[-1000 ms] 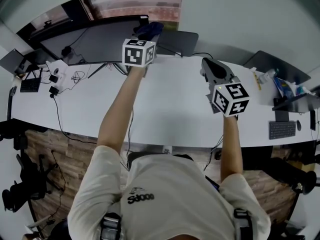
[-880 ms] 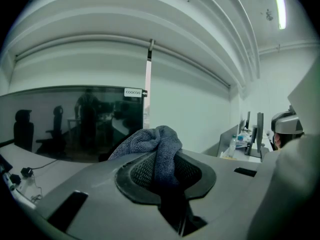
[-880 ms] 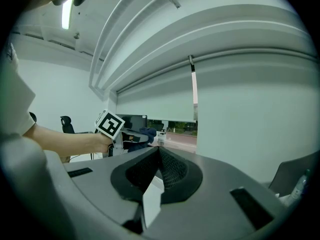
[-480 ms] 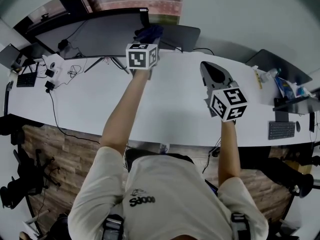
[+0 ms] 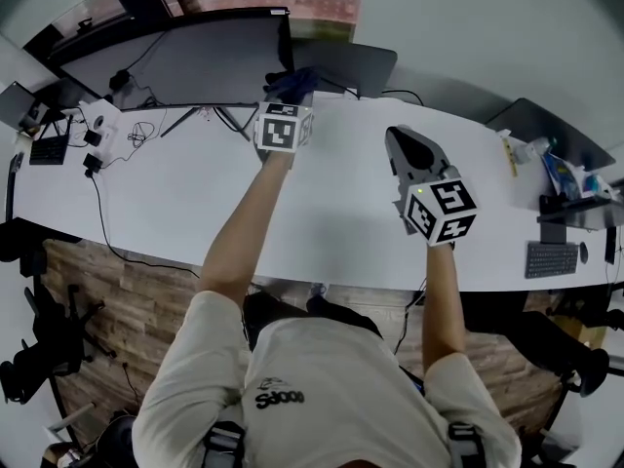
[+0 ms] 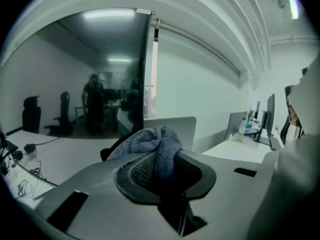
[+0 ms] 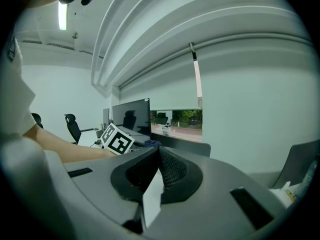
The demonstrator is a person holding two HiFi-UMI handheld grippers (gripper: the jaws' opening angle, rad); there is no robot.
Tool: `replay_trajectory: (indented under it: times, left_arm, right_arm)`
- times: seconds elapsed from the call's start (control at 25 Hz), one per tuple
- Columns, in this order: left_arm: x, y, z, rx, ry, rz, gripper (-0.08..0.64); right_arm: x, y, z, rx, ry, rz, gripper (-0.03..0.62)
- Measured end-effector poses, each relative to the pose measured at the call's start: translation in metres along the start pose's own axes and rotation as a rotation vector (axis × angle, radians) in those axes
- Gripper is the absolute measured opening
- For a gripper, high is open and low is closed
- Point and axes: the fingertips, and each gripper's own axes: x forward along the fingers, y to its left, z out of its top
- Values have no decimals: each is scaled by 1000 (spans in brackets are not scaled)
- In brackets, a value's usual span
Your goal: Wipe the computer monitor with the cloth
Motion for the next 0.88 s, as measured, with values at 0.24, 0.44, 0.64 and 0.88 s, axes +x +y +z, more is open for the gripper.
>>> replay_trajectory:
  times: [0.24, 0.44, 0.64, 0.88]
  left_arm:
    - [24, 3, -49, -2, 70, 3, 74]
    - [35, 5, -77, 2, 127, -16, 74]
    - [44, 5, -101, 26, 185, -18, 74]
    - [56, 6, -130, 45, 238, -23, 74]
  right_arm:
    - [3, -2, -26, 10, 45, -3, -3]
    - [1, -7, -39, 20, 66, -18, -3]
    - [2, -13, -49, 28, 88, -15, -3]
    - [13, -14, -62, 37, 112, -3, -3]
